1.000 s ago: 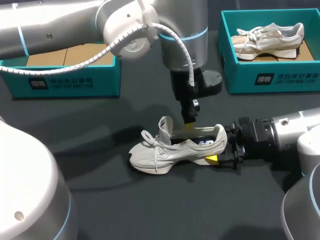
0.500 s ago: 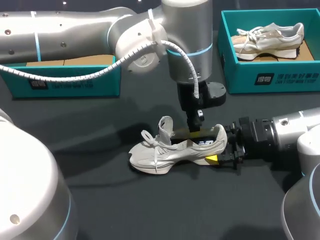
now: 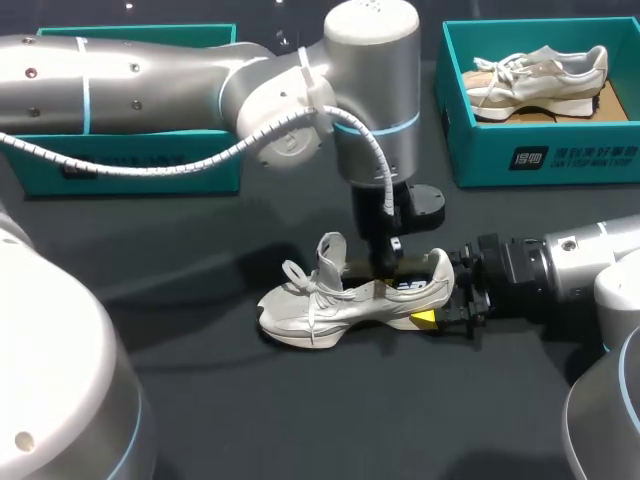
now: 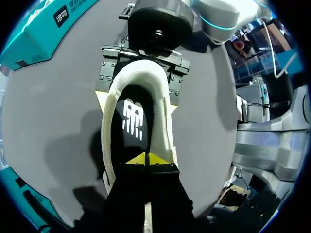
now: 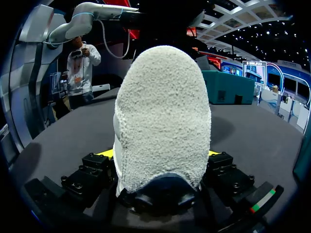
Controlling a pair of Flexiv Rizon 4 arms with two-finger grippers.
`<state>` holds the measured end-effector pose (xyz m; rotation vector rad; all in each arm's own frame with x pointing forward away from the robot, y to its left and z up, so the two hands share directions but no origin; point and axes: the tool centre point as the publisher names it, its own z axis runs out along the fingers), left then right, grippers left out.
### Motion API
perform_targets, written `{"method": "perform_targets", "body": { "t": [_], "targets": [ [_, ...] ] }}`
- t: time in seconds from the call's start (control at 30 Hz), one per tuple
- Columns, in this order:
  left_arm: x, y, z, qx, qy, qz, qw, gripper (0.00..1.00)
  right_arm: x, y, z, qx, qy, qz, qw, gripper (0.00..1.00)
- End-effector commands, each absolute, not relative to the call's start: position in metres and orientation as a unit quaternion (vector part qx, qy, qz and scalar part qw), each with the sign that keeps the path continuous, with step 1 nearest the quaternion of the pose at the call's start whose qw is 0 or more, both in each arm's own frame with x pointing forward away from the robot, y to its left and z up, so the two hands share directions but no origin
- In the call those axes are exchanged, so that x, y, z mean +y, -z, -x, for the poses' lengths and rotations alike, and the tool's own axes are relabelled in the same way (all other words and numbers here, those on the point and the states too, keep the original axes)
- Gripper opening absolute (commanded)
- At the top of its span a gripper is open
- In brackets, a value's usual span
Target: Take the shoe out of the shoebox, open the shoe tongue, remove and reinsert the insole, then place the shoe into the shoebox
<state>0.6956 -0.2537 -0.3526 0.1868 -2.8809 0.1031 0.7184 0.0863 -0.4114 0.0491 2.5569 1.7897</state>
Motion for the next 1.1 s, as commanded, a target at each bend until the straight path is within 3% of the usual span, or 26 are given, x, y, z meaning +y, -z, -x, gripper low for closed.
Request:
{"method": "perform_targets", "body": {
  "t": [0.03, 0.17, 0.23, 0.27, 0.47, 0.83, 0.97, 1.1],
  "targets": [
    [-0.257, 0.358, -0.692, -0.989, -0.027, -0.052, 0.133, 0.00, 0.087, 0.412, -0.718, 0.820, -0.572, -0.016, 0.010, 0.00],
    [-0.253, 0.361, -0.684, -0.990, -0.025, -0.042, 0.134, 0.00, 0.087, 0.412, -0.718, 0.820, -0.572, -0.016, 0.010, 0.00],
    [-0.251, 0.363, -0.682, -0.990, -0.025, -0.039, 0.134, 0.28, 0.087, 0.412, -0.718, 0.820, -0.572, -0.016, 0.010, 0.00],
    [-0.251, 0.364, -0.681, -0.990, -0.025, -0.038, 0.134, 0.36, 0.087, 0.412, -0.718, 0.820, -0.572, -0.016, 0.010, 0.00],
    [-0.251, 0.373, -0.677, -0.991, -0.026, -0.032, 0.124, 0.58, 0.087, 0.412, -0.718, 0.820, -0.572, -0.016, 0.010, 0.00],
    [-0.260, 0.403, -0.681, -0.998, -0.042, -0.027, 0.036, 0.55, 0.087, 0.412, -0.718, 0.820, -0.572, -0.016, 0.010, 0.00],
    [-0.262, 0.411, -0.689, -0.999, -0.037, -0.037, 0.008, 0.45, 0.087, 0.412, -0.718, 0.820, -0.572, -0.016, 0.010, 0.00],
    [-0.262, 0.414, -0.698, -0.998, -0.035, -0.051, -0.008, 0.27, 0.087, 0.412, -0.718, 0.820, -0.572, -0.016, 0.010, 0.00]
  ]
}}
